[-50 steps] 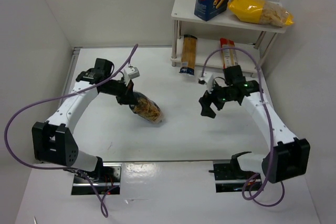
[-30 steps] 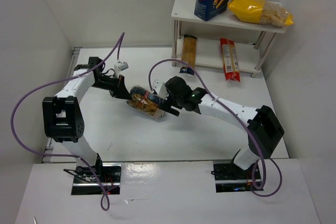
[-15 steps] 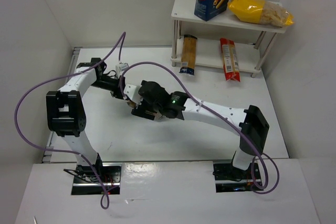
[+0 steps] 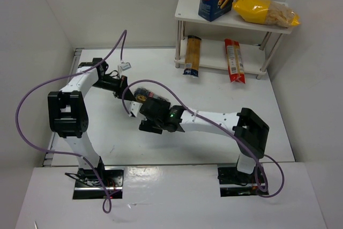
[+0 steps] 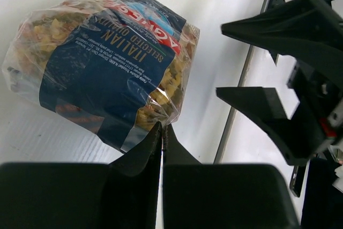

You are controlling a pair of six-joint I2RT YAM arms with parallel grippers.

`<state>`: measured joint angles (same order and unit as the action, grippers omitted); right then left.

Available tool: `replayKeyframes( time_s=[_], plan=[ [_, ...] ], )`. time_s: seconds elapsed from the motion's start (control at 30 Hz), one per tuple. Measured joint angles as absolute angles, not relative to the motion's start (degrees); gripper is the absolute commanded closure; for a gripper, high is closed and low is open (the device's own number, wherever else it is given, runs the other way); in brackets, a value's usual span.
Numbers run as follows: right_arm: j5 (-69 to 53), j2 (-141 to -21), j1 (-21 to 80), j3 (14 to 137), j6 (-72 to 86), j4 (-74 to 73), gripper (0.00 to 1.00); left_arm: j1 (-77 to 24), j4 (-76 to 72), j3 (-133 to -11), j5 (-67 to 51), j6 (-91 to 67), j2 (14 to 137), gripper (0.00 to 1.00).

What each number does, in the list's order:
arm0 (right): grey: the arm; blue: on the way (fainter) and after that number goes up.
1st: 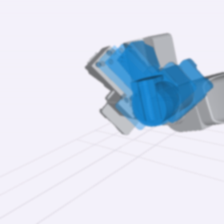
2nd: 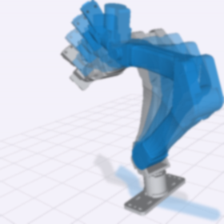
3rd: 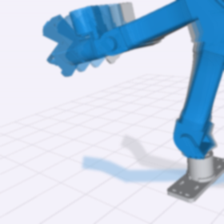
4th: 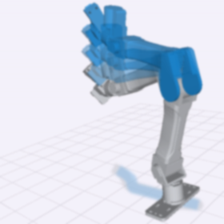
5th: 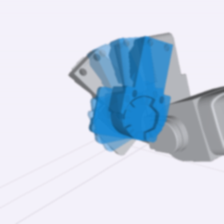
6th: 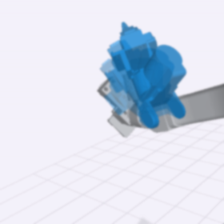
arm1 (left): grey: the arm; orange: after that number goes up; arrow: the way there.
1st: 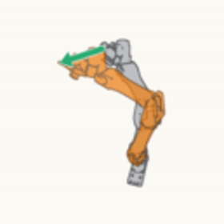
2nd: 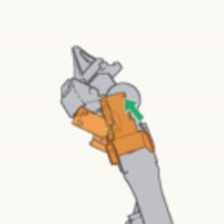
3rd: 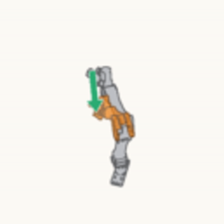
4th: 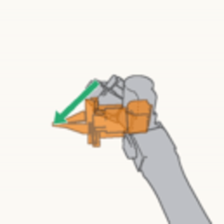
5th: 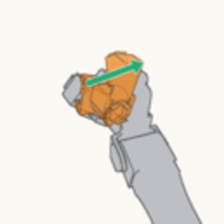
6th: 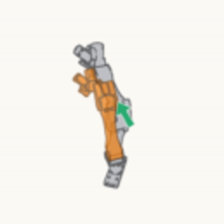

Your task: Place and organize the pasta boxes and bags onto the shelf

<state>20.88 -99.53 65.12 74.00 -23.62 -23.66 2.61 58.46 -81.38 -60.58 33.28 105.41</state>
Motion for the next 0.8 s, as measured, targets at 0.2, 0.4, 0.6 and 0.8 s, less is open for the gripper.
replayKeyframes(
  time_s=[0.2, 0.4, 0.6, 0.8],
  plan=[
    [23.7, -100.33, 65.1, 70.67, -23.59, -19.22, 0.01, 2.61, 59.86, -81.45, -61.84, 34.54, 106.0, 1.0],
    [24.88, -101.86, 65.1, 70.32, -23.38, -16.64, 0.01, 2.61, 60.47, -81.47, -62.08, 35.0, 106.0, 1.0],
    [26.7, -102.8, 65.1, 69.3, -23.46, -13.02, 0.01, 2.59, 60.73, -81.49, -62.37, 35.88, 106.0, 1.0],
    [27.44, -105.93, 65.1, 67.48, -23.92, -9.8, 0.01, 2.59, 61.32, -81.52, -62.7, 36.03, 106.0, 1.0]
  ],
)
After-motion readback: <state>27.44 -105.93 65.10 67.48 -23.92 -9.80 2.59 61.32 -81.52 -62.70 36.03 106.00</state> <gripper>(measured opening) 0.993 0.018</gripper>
